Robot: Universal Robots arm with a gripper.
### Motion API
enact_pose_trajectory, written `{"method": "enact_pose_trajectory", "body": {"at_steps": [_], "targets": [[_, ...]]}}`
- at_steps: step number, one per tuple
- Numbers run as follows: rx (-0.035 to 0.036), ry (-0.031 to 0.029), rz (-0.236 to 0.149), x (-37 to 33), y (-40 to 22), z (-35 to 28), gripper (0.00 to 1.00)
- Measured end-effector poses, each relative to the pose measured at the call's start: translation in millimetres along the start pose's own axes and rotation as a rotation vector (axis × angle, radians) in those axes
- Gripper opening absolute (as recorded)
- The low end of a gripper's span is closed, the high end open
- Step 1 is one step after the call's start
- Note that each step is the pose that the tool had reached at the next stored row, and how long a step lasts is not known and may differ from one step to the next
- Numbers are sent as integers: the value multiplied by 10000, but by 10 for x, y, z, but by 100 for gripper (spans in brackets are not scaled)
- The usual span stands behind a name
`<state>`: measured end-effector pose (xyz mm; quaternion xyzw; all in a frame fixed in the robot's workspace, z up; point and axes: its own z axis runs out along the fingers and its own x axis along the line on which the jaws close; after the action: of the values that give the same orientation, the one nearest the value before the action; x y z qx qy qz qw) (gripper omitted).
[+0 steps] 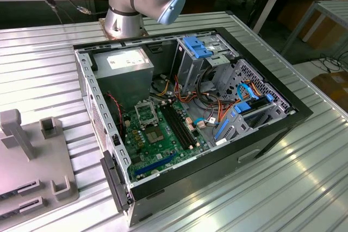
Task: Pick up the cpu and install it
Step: 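Pick up the cpu and move it towards the insertion slot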
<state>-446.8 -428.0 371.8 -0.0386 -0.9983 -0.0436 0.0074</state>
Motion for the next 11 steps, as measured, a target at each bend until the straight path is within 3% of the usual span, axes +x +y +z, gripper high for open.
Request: {"method": "enact_pose_trajectory", "body": {"at_steps": [9, 11], "targets": [[0, 0, 0, 2, 0, 0, 11], [1, 0, 0, 2, 0, 0, 17]]}}
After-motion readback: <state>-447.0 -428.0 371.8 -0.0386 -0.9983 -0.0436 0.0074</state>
